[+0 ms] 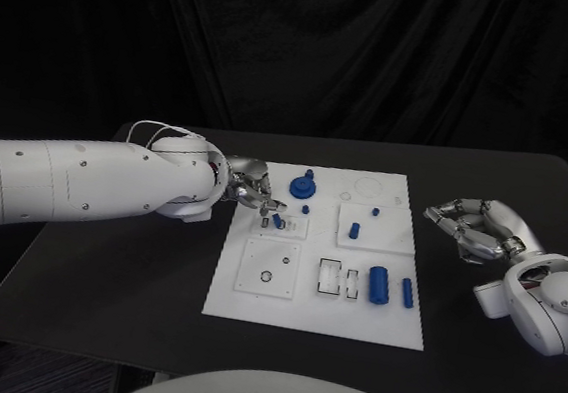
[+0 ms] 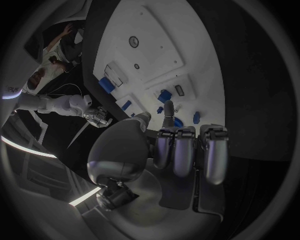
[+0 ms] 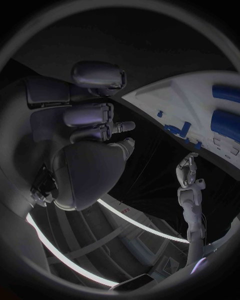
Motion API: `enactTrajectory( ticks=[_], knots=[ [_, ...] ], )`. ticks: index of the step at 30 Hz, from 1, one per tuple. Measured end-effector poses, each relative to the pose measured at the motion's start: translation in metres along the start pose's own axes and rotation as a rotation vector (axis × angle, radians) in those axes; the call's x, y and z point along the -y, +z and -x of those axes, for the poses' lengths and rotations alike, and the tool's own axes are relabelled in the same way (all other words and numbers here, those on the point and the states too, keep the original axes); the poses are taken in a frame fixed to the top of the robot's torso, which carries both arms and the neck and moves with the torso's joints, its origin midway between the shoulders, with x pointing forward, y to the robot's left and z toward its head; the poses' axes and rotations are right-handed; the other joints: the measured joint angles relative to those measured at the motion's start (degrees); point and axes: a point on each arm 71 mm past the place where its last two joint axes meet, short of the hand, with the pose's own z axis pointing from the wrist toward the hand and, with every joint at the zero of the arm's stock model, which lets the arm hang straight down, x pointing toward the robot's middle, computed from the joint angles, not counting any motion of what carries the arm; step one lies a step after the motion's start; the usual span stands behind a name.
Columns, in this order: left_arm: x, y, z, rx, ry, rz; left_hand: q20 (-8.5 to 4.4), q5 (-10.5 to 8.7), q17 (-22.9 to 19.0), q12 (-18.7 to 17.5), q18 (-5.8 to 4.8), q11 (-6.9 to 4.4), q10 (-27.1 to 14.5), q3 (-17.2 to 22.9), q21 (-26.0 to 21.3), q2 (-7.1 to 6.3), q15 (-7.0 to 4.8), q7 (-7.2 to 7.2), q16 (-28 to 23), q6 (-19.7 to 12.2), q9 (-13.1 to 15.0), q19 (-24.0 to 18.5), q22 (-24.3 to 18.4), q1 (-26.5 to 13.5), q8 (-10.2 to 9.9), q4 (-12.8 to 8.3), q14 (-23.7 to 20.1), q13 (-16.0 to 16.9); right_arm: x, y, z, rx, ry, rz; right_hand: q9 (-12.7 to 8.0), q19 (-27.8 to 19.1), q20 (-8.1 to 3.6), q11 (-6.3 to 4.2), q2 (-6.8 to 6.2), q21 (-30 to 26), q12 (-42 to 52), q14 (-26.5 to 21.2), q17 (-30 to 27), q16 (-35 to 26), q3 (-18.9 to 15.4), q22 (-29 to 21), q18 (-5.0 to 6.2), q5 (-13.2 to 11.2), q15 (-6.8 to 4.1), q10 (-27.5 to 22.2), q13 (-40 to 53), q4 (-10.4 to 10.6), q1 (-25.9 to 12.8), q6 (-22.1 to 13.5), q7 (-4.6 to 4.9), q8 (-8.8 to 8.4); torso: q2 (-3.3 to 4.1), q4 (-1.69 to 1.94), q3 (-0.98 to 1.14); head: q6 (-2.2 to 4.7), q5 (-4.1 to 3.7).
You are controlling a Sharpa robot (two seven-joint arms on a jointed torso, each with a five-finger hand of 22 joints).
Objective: Assemble the parts on the task board
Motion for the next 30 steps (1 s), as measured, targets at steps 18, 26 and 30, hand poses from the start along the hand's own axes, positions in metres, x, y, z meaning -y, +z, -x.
enactTrajectory(
  ticks=[18, 26, 30],
  knots=[
    [-0.003, 0.013, -0.010, -0.151, -0.102, 0.222, -1.46, -4.88, 0.0, 0.0, 0.00, -1.76, 0.1, -5.3, 0.0, 2.10, -1.46, -1.43, 0.2, 2.8, 4.2, 0.2, 0.0, -6.0, 3.0, -0.2, 0.2, 0.0, 0.000, -0.001, 0.000, -0.003, 0.000, -0.001, 0.0, 0.0, 0.00, 0.00, 0.23, 0.0, 0.0, 0.0, 0.0, 0.0, 0.2, 0.0, 0.00, 0.0, 0.00, 0.0, 0.0, 0.2, 0.2, 0.0, 0.00, 0.00, -0.12, -0.07, 0.08, 0.00, -0.44],
    [-0.003, 0.014, -0.012, -0.178, -0.131, 0.240, -1.46, -4.78, 0.0, 0.0, 0.00, -1.76, 0.1, -5.5, 0.0, 2.61, -1.46, -1.22, 0.2, 2.0, 3.6, 0.2, 0.0, -5.5, 1.8, -0.4, 0.2, 0.0, -0.001, 0.000, -0.001, -0.005, -0.002, 0.000, 0.0, 0.0, 0.00, 0.00, 0.23, 0.0, 0.0, 0.0, 0.0, 0.0, 0.2, 0.0, -0.01, 0.0, 0.00, 0.0, 0.0, 0.2, 0.2, 0.0, 0.00, 0.00, -0.10, -0.21, 0.08, 0.00, -0.02],
    [0.000, 0.013, -0.013, -0.181, -0.141, 0.230, -1.46, -4.27, 0.0, 0.0, 0.01, -1.76, 0.1, -5.7, 0.0, 2.49, -1.46, -1.13, 0.2, 1.7, 3.3, 0.2, 0.0, -4.7, 1.3, -0.5, 0.2, 0.0, -0.001, 0.000, -0.001, -0.006, -0.003, 0.000, 0.0, 0.0, 0.00, 0.00, 0.22, 0.0, 0.0, 0.0, 0.0, 0.0, 0.2, 0.0, -0.01, 0.0, 0.00, 0.0, 0.0, 0.2, 0.2, 0.0, 0.00, 0.00, -0.07, -0.21, 0.08, 0.00, -0.02]
  ],
)
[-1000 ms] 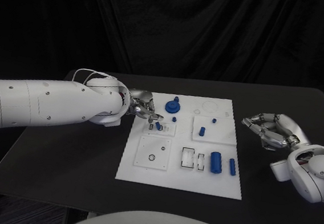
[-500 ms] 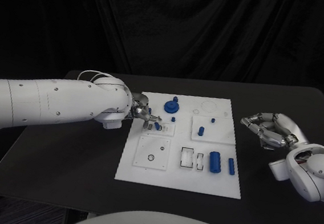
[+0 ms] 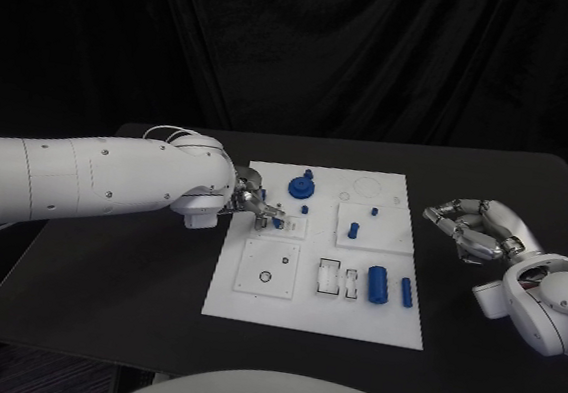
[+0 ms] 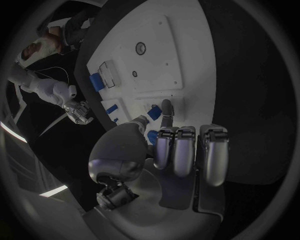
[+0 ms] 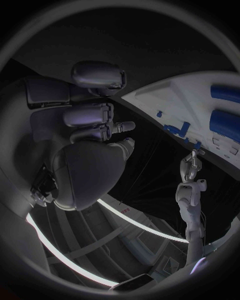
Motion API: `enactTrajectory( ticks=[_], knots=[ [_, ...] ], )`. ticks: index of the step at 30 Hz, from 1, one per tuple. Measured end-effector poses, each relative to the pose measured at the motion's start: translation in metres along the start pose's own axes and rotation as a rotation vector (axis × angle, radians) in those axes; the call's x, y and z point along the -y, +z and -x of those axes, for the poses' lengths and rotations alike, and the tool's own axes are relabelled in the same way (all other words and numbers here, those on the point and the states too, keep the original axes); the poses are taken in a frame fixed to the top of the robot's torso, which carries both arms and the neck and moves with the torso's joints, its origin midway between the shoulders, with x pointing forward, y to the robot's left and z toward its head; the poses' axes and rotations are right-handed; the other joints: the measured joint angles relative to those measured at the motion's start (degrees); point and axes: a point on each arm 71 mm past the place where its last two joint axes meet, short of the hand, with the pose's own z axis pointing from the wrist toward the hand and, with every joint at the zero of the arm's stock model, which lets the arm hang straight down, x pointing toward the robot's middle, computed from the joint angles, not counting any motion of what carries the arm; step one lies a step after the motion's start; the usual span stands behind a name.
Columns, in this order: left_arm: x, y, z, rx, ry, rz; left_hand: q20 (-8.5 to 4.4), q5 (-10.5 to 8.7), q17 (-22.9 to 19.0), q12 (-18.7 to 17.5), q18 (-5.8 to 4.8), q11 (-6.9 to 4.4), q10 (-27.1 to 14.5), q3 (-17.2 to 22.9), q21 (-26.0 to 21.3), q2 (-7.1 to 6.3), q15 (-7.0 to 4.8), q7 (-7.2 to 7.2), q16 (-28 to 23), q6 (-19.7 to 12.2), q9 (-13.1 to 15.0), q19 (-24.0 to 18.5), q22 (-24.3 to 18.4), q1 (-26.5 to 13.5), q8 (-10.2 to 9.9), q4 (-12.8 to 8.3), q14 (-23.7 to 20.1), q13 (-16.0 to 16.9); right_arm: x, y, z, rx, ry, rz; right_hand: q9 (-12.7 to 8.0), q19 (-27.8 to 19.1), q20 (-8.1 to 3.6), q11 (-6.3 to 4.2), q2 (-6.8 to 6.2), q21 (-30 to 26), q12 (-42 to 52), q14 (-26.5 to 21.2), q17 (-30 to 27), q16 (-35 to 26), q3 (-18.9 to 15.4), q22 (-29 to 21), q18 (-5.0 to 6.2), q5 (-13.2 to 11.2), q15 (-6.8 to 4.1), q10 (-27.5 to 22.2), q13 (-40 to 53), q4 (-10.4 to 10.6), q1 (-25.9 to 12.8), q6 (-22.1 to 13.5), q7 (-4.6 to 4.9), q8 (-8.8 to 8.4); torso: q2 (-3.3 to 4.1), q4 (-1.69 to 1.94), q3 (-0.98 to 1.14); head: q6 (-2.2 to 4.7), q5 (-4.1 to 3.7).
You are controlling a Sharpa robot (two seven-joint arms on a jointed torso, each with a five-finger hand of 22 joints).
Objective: Assemble the parts on the task board
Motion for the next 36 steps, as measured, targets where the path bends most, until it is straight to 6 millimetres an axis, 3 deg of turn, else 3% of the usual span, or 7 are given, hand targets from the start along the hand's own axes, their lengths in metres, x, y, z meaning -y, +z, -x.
enactTrajectory(
  ticks=[12, 22, 36],
  knots=[
    [-0.0024, -0.0034, 0.0006, 0.016, -0.028, -0.030, 0.01, 0.00, 0.0, 0.0, 0.00, 0.00, 0.0, 0.0, 0.0, -0.22, 0.00, 0.20, 0.0, -0.2, -0.2, 0.0, 0.0, 0.2, 0.0, 0.0, 0.0, 0.0, 0.0002, 0.0005, -0.0002, -0.002, -0.002, -0.001, 0.0, -0.2, 0.21, 0.00, 0.00, 0.0, 0.0, 0.0, 0.0, 0.0, 0.0, 0.0, 0.00, 0.0, 0.00, 0.0, 0.0, 0.0, 0.0, 0.0, 0.00, 0.00, 0.08, 0.21, -0.10, 0.00, -0.12],
    [0.0010, -0.0023, 0.0010, 0.027, -0.034, -0.041, 0.01, 4.81, 0.0, 0.0, 0.00, 0.00, 0.0, 0.1, 0.0, -0.34, 0.00, 0.20, -0.2, -0.2, -1.0, 0.0, 0.0, 4.0, -1.3, -0.6, 0.0, 0.0, 0.0000, 0.0012, -0.0011, -0.006, -0.002, -0.002, 0.0, -0.2, 0.21, 0.00, 0.00, 0.0, 0.0, 0.0, 0.0, 0.0, 0.0, 0.0, -0.01, 0.0, 0.00, 0.0, 0.0, 0.0, 0.0, 0.0, 0.00, 0.00, 0.11, 0.25, -0.14, 0.00, -0.05],
    [0.0024, 0.0023, 0.0044, 0.037, -0.038, -0.033, 0.01, 5.33, 0.0, 0.0, -0.01, 0.00, 0.0, 0.3, 0.0, -0.32, 0.01, 0.41, -0.5, -0.4, -1.1, 0.0, 0.0, 4.8, -1.6, -0.7, 0.0, 0.0, 0.0001, 0.0013, -0.0015, -0.009, -0.002, -0.004, 0.0, -0.2, 0.21, 0.00, 0.00, 0.0, 0.0, 0.0, 0.0, 0.0, 0.0, 0.0, -0.01, 0.0, 0.00, 0.0, 0.0, 0.0, 0.0, 0.0, 0.00, 0.00, 0.06, 0.15, -0.08, 0.00, 0.01]
  ],
)
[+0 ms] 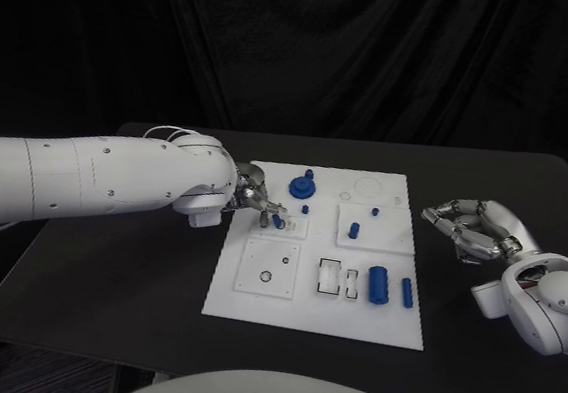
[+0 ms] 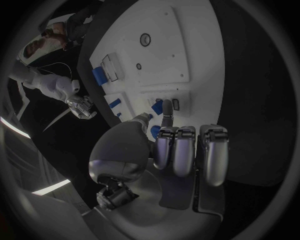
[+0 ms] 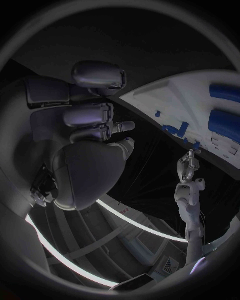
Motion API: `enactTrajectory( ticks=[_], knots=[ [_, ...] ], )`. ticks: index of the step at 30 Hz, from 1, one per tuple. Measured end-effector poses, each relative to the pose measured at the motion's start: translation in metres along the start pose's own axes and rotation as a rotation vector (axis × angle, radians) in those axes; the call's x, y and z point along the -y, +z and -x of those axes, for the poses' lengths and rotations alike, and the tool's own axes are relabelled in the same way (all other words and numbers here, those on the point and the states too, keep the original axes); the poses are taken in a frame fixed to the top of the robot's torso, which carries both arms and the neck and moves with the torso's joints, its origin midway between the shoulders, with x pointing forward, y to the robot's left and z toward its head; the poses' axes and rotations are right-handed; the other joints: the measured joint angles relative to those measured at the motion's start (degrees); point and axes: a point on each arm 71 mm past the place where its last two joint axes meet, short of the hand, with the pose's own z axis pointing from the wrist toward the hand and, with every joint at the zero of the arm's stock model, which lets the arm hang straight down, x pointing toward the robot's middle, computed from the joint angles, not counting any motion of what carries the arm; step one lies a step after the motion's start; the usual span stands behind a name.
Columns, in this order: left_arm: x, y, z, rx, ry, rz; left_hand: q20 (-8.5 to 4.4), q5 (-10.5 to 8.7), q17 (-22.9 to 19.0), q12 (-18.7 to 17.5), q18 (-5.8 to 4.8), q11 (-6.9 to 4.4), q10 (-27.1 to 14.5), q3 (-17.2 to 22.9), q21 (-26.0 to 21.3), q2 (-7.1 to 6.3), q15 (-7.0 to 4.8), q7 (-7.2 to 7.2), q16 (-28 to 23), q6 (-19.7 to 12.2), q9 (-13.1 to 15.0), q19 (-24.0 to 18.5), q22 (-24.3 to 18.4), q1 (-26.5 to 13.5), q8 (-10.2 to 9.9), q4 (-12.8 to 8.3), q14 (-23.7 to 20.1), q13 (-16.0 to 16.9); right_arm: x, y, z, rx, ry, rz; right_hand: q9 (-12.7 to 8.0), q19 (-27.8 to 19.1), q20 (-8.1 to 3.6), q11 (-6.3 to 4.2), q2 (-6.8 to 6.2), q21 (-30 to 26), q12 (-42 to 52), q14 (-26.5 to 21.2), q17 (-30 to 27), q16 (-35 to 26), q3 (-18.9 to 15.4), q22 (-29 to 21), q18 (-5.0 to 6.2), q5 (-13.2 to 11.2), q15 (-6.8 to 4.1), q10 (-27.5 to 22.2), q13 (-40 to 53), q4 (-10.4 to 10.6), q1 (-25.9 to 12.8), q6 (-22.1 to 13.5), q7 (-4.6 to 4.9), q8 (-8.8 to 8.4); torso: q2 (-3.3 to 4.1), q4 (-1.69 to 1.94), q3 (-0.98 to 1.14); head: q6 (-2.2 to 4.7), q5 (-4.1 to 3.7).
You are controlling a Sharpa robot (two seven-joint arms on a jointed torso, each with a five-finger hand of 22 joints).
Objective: Assemble the parts on the task board
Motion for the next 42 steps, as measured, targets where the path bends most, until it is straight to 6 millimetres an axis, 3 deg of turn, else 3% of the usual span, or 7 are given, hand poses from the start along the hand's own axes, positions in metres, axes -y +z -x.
enactTrajectory(
  ticks=[42],
  knots=[
    [0.0051, 0.0085, 0.0031, 0.000, 0.007, 0.009, 0.00, 0.11, 0.0, 0.0, 0.00, 0.00, 0.0, 0.2, 0.0, 0.31, 0.00, 0.21, 0.0, -0.2, -0.2, 0.0, 0.0, 0.8, -0.5, -0.2, 0.0, 0.0, 0.0003, 0.0004, -0.0018, -0.016, 0.003, -0.009, 0.0, 0.0, 0.00, 0.00, 0.00, -0.4, 0.0, 0.0, 0.0, -0.2, 0.2, 0.0, 0.00, 0.0, 0.00, 0.0, 0.0, -0.2, 0.0, 0.0, 0.00, 0.23, 0.03, -0.01, 0.01, 0.00, 0.21]
  ],
)
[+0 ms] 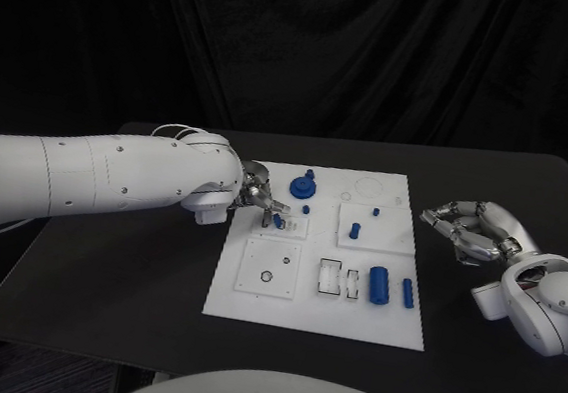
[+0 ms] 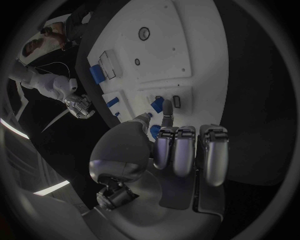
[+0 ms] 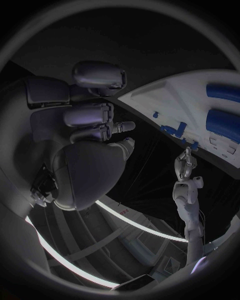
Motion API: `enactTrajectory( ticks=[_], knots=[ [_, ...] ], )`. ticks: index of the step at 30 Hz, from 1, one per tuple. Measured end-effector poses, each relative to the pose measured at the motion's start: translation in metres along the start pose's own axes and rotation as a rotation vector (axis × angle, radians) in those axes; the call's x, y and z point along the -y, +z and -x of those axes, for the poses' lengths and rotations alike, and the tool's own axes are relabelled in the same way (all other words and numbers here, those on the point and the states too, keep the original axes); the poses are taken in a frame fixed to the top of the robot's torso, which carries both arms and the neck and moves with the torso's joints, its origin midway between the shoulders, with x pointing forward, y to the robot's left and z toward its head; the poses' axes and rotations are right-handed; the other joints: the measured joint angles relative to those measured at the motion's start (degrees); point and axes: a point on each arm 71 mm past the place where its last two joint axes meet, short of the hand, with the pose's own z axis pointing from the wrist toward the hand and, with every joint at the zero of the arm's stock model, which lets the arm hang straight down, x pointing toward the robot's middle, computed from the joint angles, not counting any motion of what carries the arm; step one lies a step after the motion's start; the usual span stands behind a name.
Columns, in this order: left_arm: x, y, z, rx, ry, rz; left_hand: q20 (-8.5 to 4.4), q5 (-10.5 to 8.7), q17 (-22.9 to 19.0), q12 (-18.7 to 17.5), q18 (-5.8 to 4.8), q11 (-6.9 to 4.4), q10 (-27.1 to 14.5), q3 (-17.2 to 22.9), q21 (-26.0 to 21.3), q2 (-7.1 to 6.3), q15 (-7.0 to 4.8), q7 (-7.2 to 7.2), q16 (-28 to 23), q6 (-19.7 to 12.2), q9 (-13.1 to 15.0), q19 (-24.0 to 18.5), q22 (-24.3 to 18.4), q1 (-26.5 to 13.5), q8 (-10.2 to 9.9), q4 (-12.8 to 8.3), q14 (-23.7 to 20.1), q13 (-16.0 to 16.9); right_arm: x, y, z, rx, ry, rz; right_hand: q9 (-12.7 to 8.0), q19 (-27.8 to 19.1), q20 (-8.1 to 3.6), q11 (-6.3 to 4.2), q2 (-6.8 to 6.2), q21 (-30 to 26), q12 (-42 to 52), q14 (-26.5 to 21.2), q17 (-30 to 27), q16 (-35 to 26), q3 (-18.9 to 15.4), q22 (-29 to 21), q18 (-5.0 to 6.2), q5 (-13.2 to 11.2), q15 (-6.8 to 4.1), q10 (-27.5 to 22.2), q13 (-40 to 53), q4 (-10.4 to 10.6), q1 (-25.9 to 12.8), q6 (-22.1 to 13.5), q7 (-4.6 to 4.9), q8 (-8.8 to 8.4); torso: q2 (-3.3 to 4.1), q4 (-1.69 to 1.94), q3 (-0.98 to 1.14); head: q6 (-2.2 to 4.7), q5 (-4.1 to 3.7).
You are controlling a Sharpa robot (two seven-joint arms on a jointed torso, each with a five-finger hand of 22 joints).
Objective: Assemble the parts on the task board
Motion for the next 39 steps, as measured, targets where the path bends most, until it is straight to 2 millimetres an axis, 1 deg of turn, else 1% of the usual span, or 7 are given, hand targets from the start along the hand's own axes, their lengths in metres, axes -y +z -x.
enactTrajectory(
  ticks=[5, 8, 11, 15, 18, 30, 39],
  knots=[
    [0.0008, 0.0004, -0.0004, -0.005, 0.003, -0.001, 0.00, 0.16, 0.0, 0.0, 0.00, 0.21, -0.2, 0.2, 0.0, 0.18, 0.00, 0.00, 0.0, 0.0, -0.1, 0.0, 0.0, 0.3, 0.0, -0.2, 0.0, 0.0, 0.0001, 0.0000, -0.0002, -0.002, 0.000, -0.001, 0.0, 0.0, 0.00, 0.00, 0.00, 0.0, -0.2, 0.0, 0.0, 0.0, 0.0, 0.0, 0.01, 0.0, 0.00, 0.0, 0.0, 0.0, 0.0, 0.0, 0.00, 0.00, 0.00, 0.00, 0.01, 0.00, -0.08],
    [0.0015, 0.0006, -0.0008, -0.008, 0.005, -0.001, 0.00, 0.16, 0.0, 0.0, 0.00, 0.21, -0.2, 0.3, 0.0, -0.04, 0.00, 0.00, 0.0, 0.0, -0.1, 0.0, 0.0, 0.5, 0.0, -0.3, 0.0, 0.0, -0.0001, 0.0002, -0.0006, -0.004, 0.001, -0.001, 0.0, 0.0, 0.00, 0.00, 0.00, 0.0, -0.2, 0.0, 0.0, 0.0, 0.0, 0.0, 0.00, 0.0, 0.00, 0.0, 0.0, 0.0, 0.0, 0.0, 0.00, 0.00, 0.00, 0.00, 0.01, 0.00, -0.18],
    [0.0019, 0.0008, -0.0011, -0.012, 0.007, -0.001, 0.00, 0.16, 0.0, 0.0, 0.00, 0.21, -0.2, 0.3, 0.0, 0.23, 0.00, 0.00, 0.0, 0.0, -0.1, 0.0, 0.0, 0.8, 0.0, -0.3, 0.0, 0.0, -0.0003, 0.0004, -0.0011, -0.007, 0.001, -0.001, -0.1, 0.0, 0.00, 0.00, 0.00, 0.0, -0.2, 0.0, 0.0, 0.0, 0.0, 0.0, 0.00, 0.0, 0.00, 0.0, 0.0, 0.0, 0.0, 0.0, 0.00, 0.00, 0.00, 0.01, 0.01, 0.00, -0.18],
    [0.0020, 0.0009, -0.0013, -0.015, 0.009, -0.001, 0.00, 0.16, 0.0, 0.0, 0.00, 0.21, -0.2, 0.6, 0.0, -0.01, 0.00, 0.00, 0.0, 0.0, -0.1, 0.0, 0.0, 1.0, 0.0, -0.6, 0.0, 0.0, -0.0003, 0.0004, -0.0012, -0.008, 0.001, -0.001, -0.1, -0.1, 0.00, 0.00, 0.00, -0.2, -0.2, 0.0, 0.0, 0.0, 0.0, 0.0, 0.00, 0.0, 0.00, 0.0, 0.0, 0.0, 0.0, 0.0, 0.00, 0.00, 0.00, 0.01, 0.01, 0.00, -0.12],
    [0.0019, 0.0010, -0.0014, -0.017, 0.010, -0.001, 0.00, 0.16, 0.0, 0.0, 0.00, 0.21, -0.2, 0.6, 0.0, 0.22, 0.00, 0.00, 0.0, 0.0, -0.1, 0.0, 0.0, 1.3, 0.0, -0.6, 0.0, 0.0, -0.0003, 0.0004, -0.0013, -0.009, 0.002, -0.002, 0.0, -0.4, 0.00, 0.00, 0.00, -0.3, -0.2, 0.0, 0.0, -0.1, 0.0, 0.0, 0.00, 0.0, 0.00, 0.0, 0.0, 0.0, 0.0, 0.0, 0.00, 0.00, 0.01, 0.03, 0.01, 0.00, -0.18],
    [0.0032, 0.0016, -0.0023, -0.026, 0.016, 0.000, 0.00, 0.16, 0.0, 0.0, 0.00, 0.21, -0.2, 0.9, 0.0, 0.06, 0.00, 0.00, 0.0, 0.0, -0.1, 0.0, 0.0, 1.6, -0.2, -0.9, 0.0, 0.0, 0.0000, 0.0003, -0.0013, -0.012, 0.002, -0.004, 0.0, -0.4, 0.01, 0.00, 0.00, -0.5, -0.2, 0.0, 0.0, -0.3, 0.2, 0.0, 0.01, 0.0, 0.00, 0.0, 0.0, -0.2, 0.0, 0.0, 0.00, 0.00, -0.01, 0.04, -0.01, 0.00, -0.20],
    [0.0035, 0.0021, -0.0026, -0.033, 0.020, 0.002, 0.00, 0.39, 0.0, 0.0, 0.00, 0.21, -0.2, 1.1, 0.0, 0.31, 0.00, 0.00, -0.2, 0.0, -0.2, 0.0, 0.0, 2.2, -0.2, -1.1, 0.0, 0.0, 0.0001, 0.0001, -0.0015, -0.016, 0.003, -0.005, -0.1, -0.4, 0.00, 0.00, 0.23, -0.8, -0.2, 0.0, 0.0, -0.5, 0.2, 0.0, 0.00, 0.0, 0.00, 0.0, 0.0, -0.2, 0.2, 0.0, 0.00, 0.21, -0.04, 0.02, -0.01, 0.00, -0.14]
  ],
)
